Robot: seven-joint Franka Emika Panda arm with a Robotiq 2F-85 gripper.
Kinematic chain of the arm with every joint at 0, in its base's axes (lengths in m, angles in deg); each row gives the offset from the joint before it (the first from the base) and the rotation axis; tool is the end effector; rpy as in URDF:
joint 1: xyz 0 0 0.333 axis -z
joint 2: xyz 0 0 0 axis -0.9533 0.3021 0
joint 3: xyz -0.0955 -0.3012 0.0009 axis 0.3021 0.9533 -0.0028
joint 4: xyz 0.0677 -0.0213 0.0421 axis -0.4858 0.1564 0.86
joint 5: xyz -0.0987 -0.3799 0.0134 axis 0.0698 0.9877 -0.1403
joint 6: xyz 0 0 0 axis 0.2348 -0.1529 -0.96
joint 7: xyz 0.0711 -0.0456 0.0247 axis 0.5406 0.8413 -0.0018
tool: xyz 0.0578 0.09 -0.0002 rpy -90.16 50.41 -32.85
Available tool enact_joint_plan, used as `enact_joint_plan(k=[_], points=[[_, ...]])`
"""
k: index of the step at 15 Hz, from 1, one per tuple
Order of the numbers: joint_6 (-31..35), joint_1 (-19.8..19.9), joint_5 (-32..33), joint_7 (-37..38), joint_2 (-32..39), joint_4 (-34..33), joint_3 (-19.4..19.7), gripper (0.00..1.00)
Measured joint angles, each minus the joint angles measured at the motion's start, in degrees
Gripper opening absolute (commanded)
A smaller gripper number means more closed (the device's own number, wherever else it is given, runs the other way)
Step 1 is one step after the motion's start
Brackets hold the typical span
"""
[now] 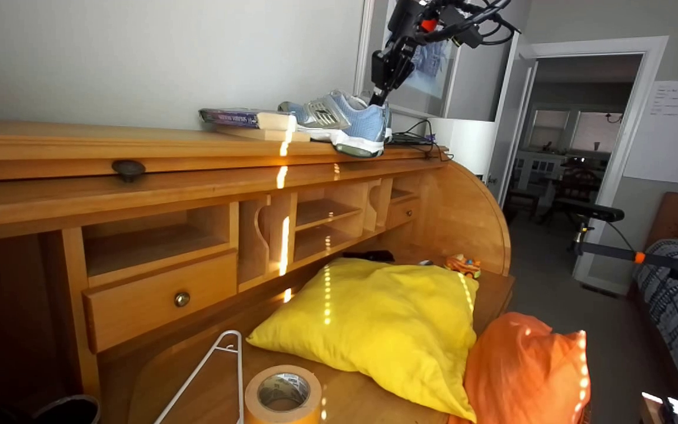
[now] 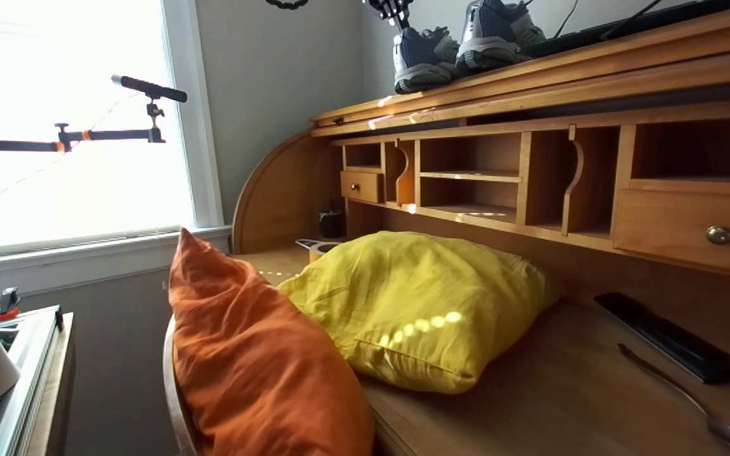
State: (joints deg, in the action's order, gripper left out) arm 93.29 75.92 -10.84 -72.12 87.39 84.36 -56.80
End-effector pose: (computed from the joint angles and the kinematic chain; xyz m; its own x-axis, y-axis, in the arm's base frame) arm 0.5822 -0.0652 0.6248 0.9074 0.0431 0.4180 -0.0077 -0.9928 0.1192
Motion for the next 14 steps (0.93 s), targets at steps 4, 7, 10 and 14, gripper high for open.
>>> enact_joint_plan(k=[4,7,10,14], points=[[-7.4,0.0,5.0,0.3,-2.9,2.2,-0.1,0.00],[-13.9,0.0,8.7,0.3,-5.2,3.0,-0.6,0.00],[-19.2,-0.1,10.9,0.3,-7.5,4.2,-1.3,0.00],[-18.1,-0.4,11.4,0.3,-9.7,5.5,-1.8,0.00]])
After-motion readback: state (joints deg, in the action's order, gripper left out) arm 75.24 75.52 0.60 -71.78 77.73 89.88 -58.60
